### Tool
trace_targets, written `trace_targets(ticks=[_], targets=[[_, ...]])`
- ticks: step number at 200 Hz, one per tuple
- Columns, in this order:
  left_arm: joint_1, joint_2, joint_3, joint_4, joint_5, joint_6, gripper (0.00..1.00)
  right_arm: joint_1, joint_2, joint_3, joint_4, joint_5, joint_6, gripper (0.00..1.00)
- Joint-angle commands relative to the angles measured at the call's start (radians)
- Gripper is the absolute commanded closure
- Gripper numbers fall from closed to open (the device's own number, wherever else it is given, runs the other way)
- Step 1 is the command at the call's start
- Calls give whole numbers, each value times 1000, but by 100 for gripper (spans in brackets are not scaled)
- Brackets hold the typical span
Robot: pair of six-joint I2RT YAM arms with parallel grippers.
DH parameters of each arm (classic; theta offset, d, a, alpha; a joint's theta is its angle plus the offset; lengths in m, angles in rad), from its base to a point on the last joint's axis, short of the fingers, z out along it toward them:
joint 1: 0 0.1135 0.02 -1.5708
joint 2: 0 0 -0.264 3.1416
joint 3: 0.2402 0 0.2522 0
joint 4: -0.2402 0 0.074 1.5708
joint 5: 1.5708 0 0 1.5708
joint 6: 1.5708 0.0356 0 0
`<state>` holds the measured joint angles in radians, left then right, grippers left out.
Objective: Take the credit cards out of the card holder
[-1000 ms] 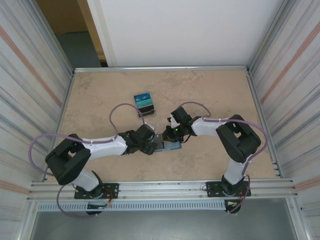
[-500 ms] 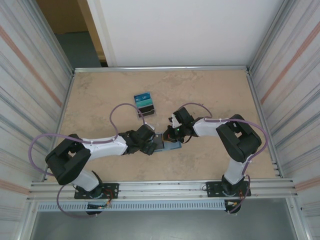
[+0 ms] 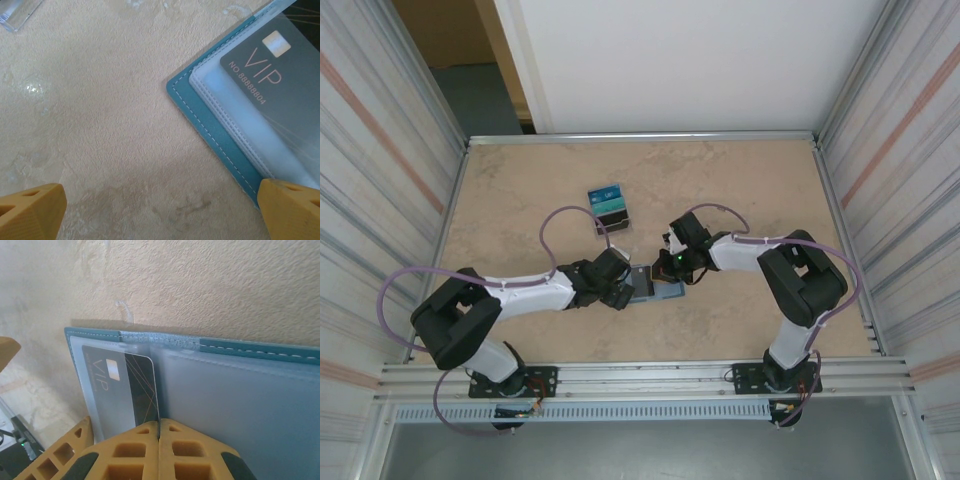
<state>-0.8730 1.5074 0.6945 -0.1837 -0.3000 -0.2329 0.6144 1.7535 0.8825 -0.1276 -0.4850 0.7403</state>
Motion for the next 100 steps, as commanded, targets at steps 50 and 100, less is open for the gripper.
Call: trace_targets(ticks=[50, 100], targets=[[-12, -32, 34, -48, -20, 27, 1, -9, -52, 46, -105, 75, -52, 100], [-11, -55, 79, -43, -24, 44, 1, -9, -57, 42, -113, 82, -50, 100]])
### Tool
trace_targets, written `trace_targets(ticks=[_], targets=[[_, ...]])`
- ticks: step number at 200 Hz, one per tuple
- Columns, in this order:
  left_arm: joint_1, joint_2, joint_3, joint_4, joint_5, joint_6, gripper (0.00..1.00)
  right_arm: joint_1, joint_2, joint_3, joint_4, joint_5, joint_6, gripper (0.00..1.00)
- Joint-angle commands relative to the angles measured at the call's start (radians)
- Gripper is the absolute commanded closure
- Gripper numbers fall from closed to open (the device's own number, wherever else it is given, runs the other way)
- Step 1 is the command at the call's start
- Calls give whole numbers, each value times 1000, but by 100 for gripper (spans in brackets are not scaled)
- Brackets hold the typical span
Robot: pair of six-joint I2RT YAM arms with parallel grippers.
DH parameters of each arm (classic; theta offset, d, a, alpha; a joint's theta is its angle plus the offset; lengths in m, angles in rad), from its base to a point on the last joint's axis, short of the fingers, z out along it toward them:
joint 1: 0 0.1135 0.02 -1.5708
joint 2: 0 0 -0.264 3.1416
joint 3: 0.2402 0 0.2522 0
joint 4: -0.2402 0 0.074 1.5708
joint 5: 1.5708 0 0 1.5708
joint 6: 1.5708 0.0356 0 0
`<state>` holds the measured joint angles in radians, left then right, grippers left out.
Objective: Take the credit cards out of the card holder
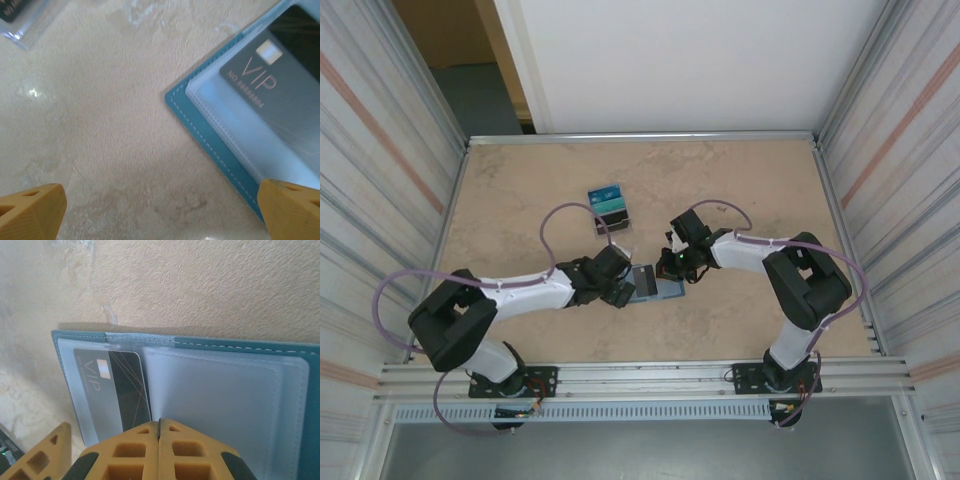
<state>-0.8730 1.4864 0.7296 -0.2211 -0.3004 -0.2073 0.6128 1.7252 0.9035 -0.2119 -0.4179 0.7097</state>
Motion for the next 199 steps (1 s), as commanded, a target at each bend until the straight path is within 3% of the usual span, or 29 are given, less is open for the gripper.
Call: trace_targets(ticks=[1, 26, 55, 79, 199], targets=[[-11, -34, 45, -5, -24, 19, 1, -7, -29, 21, -27, 15, -19, 100], [-12, -2, 68, 22, -34, 36, 1, -7, -30, 12, -16, 5, -11, 100], [-11, 64, 96, 27, -60, 53, 1, -7, -50, -19, 13, -10, 7, 83], [-12, 104, 106, 32, -67, 61, 1, -5, -74, -48, 38, -22, 27, 78], [-11, 147, 91, 3, -51, 48, 1, -2, -14, -96, 145, -79, 70, 75]])
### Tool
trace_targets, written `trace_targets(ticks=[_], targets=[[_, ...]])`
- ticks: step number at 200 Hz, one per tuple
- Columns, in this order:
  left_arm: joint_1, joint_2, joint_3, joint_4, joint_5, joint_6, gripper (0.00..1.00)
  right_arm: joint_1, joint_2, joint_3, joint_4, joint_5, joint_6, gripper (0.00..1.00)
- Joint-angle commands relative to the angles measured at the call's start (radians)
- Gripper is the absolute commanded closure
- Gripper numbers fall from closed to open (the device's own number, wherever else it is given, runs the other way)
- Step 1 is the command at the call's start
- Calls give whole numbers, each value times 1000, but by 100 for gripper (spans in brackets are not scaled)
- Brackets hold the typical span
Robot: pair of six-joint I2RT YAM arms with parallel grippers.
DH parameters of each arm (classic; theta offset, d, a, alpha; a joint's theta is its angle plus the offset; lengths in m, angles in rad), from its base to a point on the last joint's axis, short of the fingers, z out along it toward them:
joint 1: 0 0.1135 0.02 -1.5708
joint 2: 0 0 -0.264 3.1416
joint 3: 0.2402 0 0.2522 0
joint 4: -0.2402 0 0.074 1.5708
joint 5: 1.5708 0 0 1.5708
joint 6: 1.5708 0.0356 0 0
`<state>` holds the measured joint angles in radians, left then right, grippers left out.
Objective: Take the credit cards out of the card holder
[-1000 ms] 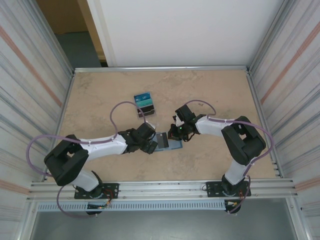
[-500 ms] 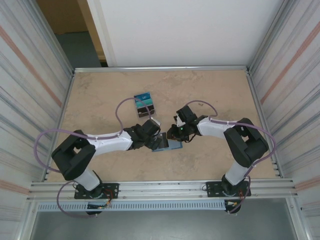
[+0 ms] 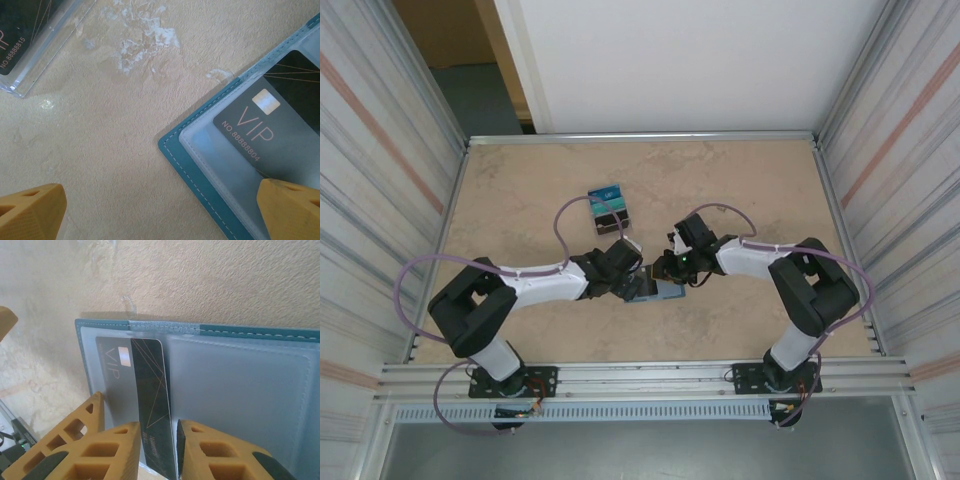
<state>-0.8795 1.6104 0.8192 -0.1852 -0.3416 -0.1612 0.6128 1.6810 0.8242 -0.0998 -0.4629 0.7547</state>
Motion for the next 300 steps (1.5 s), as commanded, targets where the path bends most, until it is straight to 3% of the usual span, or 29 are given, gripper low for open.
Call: trace_targets(ticks=[1, 93, 106, 134, 231, 300], targets=[[-5, 23, 2, -33, -10, 2, 1, -2, 32, -17, 34, -34, 25, 75], [-5, 46, -4, -47, 5, -14, 1, -2, 54, -36, 139, -111, 57, 80], [-5, 44, -7, -49, 4, -15, 1, -4, 48, -37, 138, -111, 54, 83], [-5, 39, -8, -54, 3, -17, 1, -15, 37, -41, 113, -93, 47, 100], [-5, 20, -10, -69, -18, -9, 1, -44, -54, 25, -158, 89, -81, 100], [-4, -86, 11, -89, -62, 4, 1, -43, -189, 43, -233, 171, -166, 100]])
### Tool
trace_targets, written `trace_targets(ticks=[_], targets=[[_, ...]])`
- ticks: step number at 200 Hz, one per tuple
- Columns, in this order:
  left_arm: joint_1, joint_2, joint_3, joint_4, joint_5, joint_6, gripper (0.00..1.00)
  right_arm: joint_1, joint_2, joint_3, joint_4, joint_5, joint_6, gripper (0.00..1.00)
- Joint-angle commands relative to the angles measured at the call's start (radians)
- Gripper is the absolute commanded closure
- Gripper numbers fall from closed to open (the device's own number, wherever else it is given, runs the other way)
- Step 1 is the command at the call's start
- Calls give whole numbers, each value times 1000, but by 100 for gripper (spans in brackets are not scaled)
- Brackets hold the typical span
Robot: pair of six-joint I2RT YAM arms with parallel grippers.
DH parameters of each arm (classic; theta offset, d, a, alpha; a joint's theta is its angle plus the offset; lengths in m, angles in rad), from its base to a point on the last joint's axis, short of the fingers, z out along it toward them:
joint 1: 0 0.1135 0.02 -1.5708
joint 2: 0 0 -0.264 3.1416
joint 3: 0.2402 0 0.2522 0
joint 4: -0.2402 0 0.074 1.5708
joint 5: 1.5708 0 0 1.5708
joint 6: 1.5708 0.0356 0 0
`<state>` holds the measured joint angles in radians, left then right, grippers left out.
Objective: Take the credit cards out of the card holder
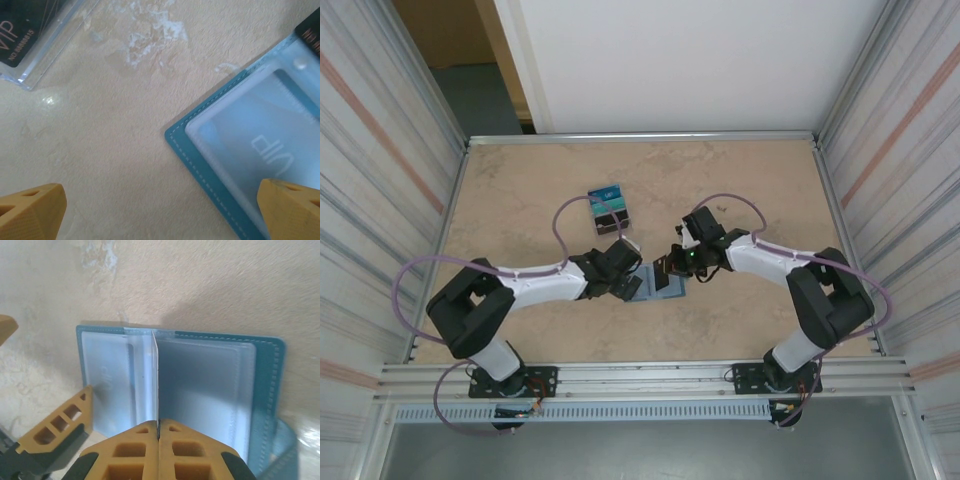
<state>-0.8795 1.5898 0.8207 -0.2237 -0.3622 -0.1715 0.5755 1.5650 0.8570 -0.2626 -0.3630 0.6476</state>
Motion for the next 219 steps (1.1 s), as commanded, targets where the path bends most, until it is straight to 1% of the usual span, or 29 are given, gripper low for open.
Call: trace_targets(ticks=[1, 33, 46, 58, 88, 96, 103, 123, 139, 154, 167, 198, 219], targets=[[-5, -67, 11, -52, -43, 14, 1, -5, -76, 10, -69, 71, -59, 100], [-1, -142, 35, -52, -61, 20, 1, 1, -171, -5, -69, 89, -107, 100], [8, -177, 44, -39, -45, 25, 1, 5, -211, -12, -56, 89, -131, 100], [26, -206, 51, -21, -5, 34, 1, 14, -246, -16, -47, 87, -157, 100], [105, -267, 77, 0, 136, 93, 1, 41, -302, 5, -66, 81, -249, 100], [136, -286, 78, 14, 200, 113, 1, 49, -310, 17, -83, 77, -277, 100], [165, -306, 76, 31, 269, 133, 1, 56, -316, 25, -92, 71, -306, 100], [239, -345, 72, 73, 517, 210, 1, 64, -328, 45, -109, 32, -370, 100], [258, -365, 77, 85, 648, 285, 2, 67, -329, 65, -118, -10, -416, 100], [258, -373, 79, 82, 716, 357, 2, 69, -327, 86, -132, -51, -454, 100], [259, -375, 86, 63, 770, 411, 5, 72, -323, 106, -142, -74, -481, 100], [260, -367, 97, 32, 858, 490, 18, 73, -321, 135, -148, -119, -520, 100], [259, -350, 121, -3, 919, 532, 24, 76, -314, 156, -165, -162, -545, 100]])
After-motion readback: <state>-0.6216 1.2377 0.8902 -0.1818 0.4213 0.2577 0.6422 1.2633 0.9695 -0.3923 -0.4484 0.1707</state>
